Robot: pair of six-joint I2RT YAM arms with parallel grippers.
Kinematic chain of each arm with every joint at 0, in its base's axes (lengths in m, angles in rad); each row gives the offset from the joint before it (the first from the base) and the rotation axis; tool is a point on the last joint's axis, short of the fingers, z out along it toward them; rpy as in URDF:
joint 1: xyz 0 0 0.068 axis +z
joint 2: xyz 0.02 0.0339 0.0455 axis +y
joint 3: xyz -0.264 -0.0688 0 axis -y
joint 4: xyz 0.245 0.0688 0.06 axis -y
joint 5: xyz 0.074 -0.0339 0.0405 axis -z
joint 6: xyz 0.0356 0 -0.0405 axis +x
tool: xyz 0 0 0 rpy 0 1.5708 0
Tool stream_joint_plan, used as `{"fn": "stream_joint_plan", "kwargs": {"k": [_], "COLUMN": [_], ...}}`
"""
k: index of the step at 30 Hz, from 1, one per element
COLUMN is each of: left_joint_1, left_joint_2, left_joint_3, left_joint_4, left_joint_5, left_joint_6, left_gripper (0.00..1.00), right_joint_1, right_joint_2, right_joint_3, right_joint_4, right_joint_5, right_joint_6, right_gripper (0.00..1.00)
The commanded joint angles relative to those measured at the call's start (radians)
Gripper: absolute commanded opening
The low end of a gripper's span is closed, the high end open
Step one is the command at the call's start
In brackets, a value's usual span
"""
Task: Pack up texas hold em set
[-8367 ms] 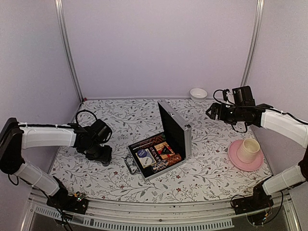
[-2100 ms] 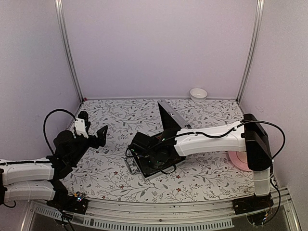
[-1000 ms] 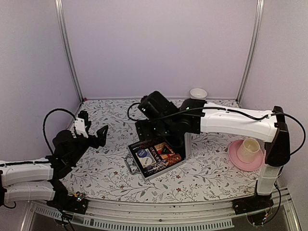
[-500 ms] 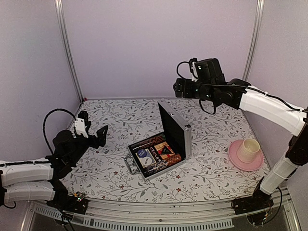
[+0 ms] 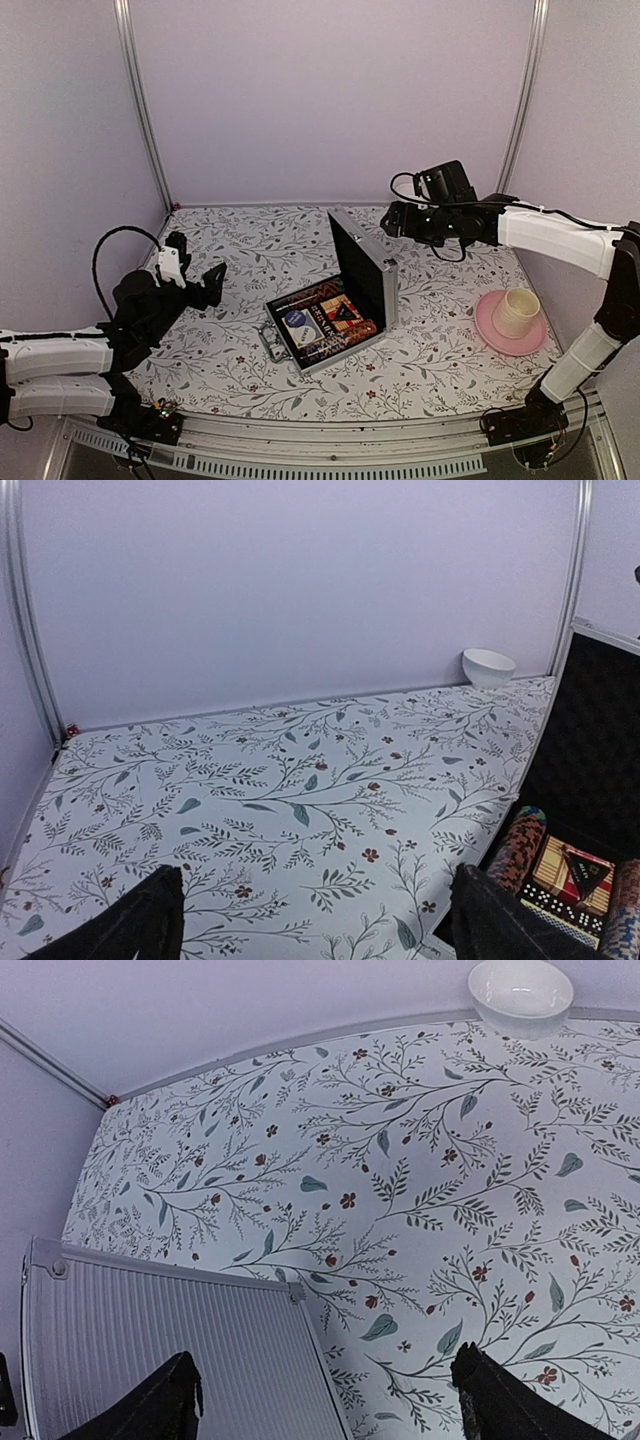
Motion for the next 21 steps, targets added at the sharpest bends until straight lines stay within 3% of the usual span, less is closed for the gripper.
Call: {"fn": "stream_joint_plan", "kwargs": {"k": [1, 21], "left_joint_1": [0.006, 0.005], "left_joint_2": [0.017, 0.021], "left_joint_3": [0.014, 0.017], "left_joint_4": [0.021, 0.020], "left_joint_5": [-0.002, 0.024], "left_joint_6": [0.005, -0.008], "left_gripper": [0.93, 0.93], "right_joint_1": [0.018, 0.259], "right_joint_2": [0.041, 0.183], "right_joint_3": [-0.003, 0.052], "right_joint_4": [0.040, 0.138], "right_joint_5": [-0.095, -0.219], "right_joint_6": [-0.023, -0.145], "right_gripper": [0.88, 0.88]}}
